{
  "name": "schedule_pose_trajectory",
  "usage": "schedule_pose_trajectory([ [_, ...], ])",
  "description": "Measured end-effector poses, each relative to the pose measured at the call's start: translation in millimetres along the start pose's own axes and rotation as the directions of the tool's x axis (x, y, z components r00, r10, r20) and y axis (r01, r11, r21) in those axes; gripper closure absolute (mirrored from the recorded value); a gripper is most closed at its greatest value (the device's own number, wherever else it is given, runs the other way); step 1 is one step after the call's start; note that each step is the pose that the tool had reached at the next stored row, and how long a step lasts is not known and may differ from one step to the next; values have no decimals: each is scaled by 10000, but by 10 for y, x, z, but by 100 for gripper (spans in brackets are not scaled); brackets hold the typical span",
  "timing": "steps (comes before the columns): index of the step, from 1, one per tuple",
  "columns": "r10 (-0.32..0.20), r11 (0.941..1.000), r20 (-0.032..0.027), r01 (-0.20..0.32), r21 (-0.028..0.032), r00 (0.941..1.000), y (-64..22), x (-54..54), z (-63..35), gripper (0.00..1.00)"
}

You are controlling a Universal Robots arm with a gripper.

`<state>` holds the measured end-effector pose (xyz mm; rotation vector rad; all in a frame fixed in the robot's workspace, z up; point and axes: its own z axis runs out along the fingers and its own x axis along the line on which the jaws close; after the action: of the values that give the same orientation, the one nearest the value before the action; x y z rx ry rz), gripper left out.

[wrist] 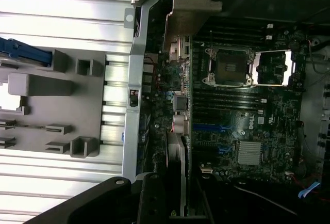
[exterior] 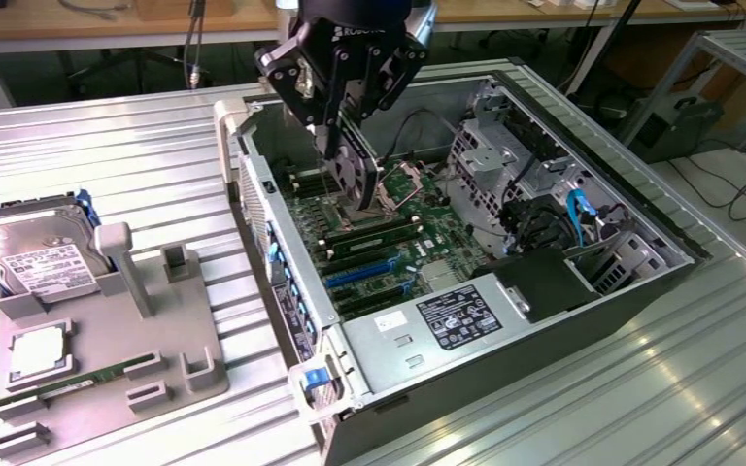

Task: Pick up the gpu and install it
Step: 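Pick up the gpu and move the gpu toward the slot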

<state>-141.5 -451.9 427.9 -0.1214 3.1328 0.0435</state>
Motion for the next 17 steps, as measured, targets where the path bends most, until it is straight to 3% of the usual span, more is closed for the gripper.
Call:
schedule_pose_trajectory([
  [17, -93, 10000, -2, 93, -1, 10000, -8, -95, 1, 73],
])
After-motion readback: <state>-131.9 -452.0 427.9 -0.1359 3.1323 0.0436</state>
